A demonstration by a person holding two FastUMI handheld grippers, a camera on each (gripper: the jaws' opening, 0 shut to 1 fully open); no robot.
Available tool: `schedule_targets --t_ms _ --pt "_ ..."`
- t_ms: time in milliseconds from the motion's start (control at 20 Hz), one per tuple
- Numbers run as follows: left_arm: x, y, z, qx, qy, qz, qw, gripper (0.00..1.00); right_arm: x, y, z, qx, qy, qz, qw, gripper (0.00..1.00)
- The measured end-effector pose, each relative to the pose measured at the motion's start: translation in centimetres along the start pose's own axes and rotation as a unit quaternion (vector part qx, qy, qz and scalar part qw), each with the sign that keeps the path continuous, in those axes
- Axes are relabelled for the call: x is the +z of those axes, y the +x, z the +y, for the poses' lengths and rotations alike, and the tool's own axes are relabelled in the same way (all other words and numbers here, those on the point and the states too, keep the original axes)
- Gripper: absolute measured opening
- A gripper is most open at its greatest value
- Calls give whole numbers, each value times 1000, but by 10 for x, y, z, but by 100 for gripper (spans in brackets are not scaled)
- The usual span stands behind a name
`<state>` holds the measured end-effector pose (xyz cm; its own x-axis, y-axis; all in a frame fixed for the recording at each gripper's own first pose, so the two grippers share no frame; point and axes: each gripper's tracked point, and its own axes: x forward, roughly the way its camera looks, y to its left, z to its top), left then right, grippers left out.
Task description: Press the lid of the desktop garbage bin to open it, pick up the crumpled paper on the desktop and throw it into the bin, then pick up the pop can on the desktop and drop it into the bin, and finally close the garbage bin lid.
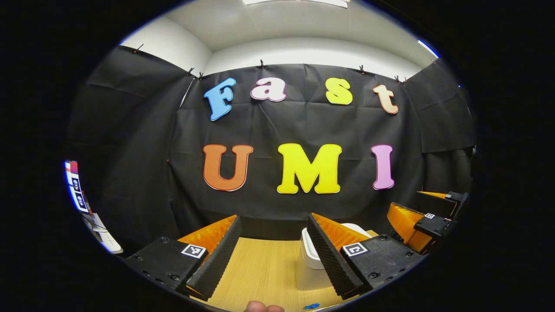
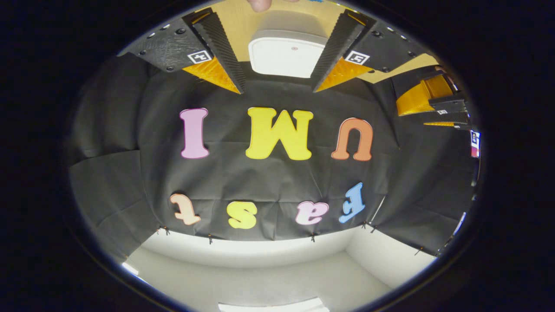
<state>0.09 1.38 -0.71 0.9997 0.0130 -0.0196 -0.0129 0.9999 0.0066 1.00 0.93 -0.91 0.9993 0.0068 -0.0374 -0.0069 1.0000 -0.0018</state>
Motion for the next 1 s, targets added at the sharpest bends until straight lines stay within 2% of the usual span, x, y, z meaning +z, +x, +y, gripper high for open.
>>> schedule_targets --t_ms 150,200,650,1000 --pt "-2 0 0 2 2 4 1000 98 -2 2 1 2 -3 6 1000 98" --pt "-2 -1 1 5 2 3 1000 98 -3 4 1 5 0 8 1000 95" --pt "-7 -4 1 10 4 7 1000 98 -23 21 -4 3 -12 44 999 95" --pt "-17 7 -2 8 6 22 1000 98 -62 47 -14 -10 -8 102 995 93"
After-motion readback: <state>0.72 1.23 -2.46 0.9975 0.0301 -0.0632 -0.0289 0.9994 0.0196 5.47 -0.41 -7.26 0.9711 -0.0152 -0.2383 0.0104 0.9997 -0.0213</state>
